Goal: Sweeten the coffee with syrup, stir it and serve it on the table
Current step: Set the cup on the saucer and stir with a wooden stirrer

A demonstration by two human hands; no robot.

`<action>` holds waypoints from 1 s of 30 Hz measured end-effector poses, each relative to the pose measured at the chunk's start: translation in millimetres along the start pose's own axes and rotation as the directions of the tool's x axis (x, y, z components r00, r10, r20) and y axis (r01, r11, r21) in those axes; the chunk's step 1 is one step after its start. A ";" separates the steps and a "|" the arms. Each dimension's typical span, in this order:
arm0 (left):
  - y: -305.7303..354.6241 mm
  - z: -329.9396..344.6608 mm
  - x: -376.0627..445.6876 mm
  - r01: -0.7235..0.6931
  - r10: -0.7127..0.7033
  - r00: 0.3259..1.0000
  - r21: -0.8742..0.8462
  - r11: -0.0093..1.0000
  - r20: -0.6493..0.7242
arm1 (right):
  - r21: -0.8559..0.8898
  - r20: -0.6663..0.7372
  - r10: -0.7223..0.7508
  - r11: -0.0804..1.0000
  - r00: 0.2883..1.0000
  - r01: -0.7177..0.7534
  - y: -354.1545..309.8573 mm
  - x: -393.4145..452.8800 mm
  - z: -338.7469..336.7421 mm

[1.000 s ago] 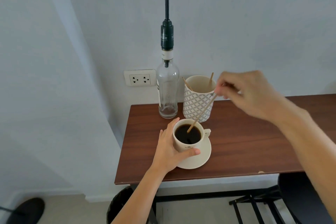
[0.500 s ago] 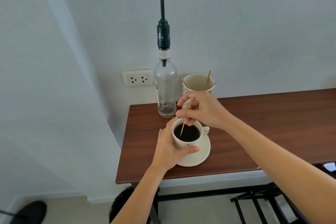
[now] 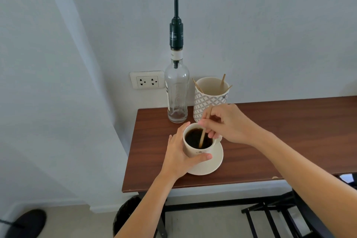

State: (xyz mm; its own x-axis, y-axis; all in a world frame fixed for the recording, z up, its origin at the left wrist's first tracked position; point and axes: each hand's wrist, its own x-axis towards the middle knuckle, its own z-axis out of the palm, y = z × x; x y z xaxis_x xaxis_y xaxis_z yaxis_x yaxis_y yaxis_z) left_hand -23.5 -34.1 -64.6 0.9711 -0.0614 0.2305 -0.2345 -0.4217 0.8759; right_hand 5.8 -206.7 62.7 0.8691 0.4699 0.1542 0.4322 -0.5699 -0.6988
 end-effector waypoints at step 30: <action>5.3 -0.6 -1.1 0.020 -0.021 1.000 0.014 1.000 0.010 | -0.270 -0.158 -0.107 0.961 0.982 0.061 4.8 20.9 5.3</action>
State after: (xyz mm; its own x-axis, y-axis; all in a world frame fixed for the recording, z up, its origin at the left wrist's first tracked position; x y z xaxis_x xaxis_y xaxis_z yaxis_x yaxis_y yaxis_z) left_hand -25.9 -35.8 -59.9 0.9762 -0.0619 0.2081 -0.2140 -0.4353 0.8745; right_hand 24.7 -196.0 58.9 0.8449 0.4155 0.3369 0.5335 -0.7009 -0.4735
